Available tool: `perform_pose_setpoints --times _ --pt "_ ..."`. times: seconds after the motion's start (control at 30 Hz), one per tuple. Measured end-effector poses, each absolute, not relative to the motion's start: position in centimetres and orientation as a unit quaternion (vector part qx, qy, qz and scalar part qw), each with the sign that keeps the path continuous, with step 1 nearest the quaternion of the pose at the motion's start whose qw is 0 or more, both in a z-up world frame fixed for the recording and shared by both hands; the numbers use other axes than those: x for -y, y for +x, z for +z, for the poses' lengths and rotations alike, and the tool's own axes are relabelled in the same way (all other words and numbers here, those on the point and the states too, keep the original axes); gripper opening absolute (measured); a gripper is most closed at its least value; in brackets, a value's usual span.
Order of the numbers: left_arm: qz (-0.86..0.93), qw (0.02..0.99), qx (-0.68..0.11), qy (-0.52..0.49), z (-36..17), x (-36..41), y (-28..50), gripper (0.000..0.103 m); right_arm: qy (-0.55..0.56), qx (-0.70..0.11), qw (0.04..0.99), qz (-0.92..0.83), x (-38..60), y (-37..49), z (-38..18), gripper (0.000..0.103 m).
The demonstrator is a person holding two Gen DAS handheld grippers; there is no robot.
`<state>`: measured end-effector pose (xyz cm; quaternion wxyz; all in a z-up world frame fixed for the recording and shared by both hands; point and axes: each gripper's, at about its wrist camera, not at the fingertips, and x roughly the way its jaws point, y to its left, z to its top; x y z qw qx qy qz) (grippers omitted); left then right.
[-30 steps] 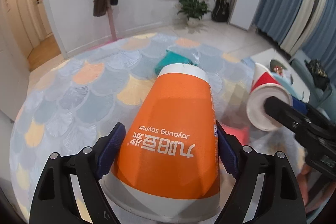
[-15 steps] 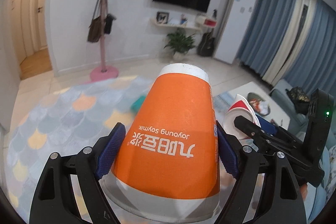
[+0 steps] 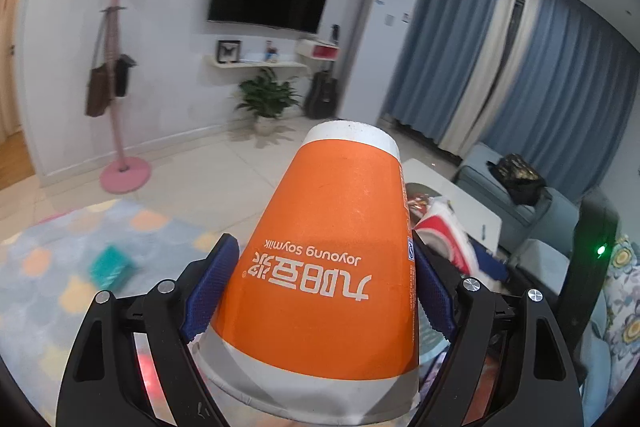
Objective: Collect trash
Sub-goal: 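Lift both paper cups over the blue basket and open both grippers to drop them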
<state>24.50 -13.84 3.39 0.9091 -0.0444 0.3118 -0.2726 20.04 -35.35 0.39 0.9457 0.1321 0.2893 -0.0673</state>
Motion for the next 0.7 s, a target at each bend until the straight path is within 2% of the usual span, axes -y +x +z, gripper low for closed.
perform_pose_setpoints --times 0.3,0.53,0.7 --pt "-0.307 0.88 -0.361 -0.037 -1.2 20.9 26.9 0.081 0.159 -0.355 0.911 -0.136 41.1 22.1 -4.9 0.071" --pt "-0.316 0.862 -0.395 -0.032 -4.2 23.4 28.7 0.082 0.167 -0.403 0.885 -0.164 43.4 23.4 -8.9 0.071" --pt "-0.322 0.859 -0.398 -0.017 -5.1 24.4 29.0 0.087 0.167 -0.42 0.876 -0.17 44.4 23.8 -10.3 0.072"
